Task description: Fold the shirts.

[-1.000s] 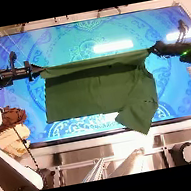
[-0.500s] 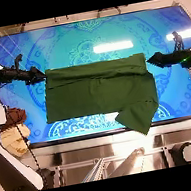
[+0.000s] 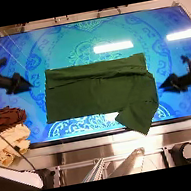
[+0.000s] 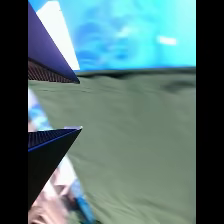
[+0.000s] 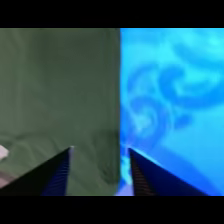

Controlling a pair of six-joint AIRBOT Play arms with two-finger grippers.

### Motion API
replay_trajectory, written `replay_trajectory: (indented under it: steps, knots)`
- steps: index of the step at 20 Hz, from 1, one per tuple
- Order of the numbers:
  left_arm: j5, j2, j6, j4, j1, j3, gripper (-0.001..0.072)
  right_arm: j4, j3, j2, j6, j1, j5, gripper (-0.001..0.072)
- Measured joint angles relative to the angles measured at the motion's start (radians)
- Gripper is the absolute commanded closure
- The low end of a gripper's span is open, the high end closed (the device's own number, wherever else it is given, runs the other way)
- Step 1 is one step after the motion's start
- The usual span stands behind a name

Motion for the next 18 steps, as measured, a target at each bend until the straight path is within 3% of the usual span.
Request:
replay_trajectory:
  steps: [4,7,8,9,12,14,15,16,17,18]
  knots:
    - [0.056,0.161,0.008,0.063,0.032,-0.312,0.0411,0.034,-0.231,0.066,0.053,-0.011,-0.049,0.0214]
    - [0.14,0.236,0.014,0.078,0.026,-0.489,0.041,0.102,-0.32,0.077,0.037,0.016,-0.06,0.0217]
    - [0.172,0.25,0.017,0.082,0.018,-0.533,0.041,0.114,-0.334,0.079,0.022,0.028,-0.061,0.0246]
    - [0.212,0.261,0.017,0.084,0.007,-0.577,0.041,0.125,-0.346,0.08,0.003,0.042,-0.063,0.0379]
    - [0.323,0.268,0.021,0.088,-0.038,-0.669,0.041,0.194,-0.365,0.08,-0.053,0.073,-0.107,0.0399]
    - [0.338,0.249,0.021,0.071,-0.071,-0.692,0.0427,0.244,-0.369,0.082,-0.076,0.084,-0.147,0.04]
    - [0.34,0.231,0.021,0.06,-0.086,-0.695,0.0394,0.263,-0.37,0.082,-0.084,0.087,-0.165,0.0411]
    - [0.333,0.213,0.021,0.054,-0.101,-0.692,0.0395,0.274,-0.37,0.083,-0.09,0.089,-0.177,0.0451]
    - [0.328,0.198,0.021,0.054,-0.112,-0.683,0.0515,0.282,-0.371,0.083,-0.092,0.09,-0.191,0.0519]
    - [0.323,0.185,0.022,0.069,-0.122,-0.669,0.0691,0.288,-0.371,0.083,-0.098,0.091,-0.2,0.0617]
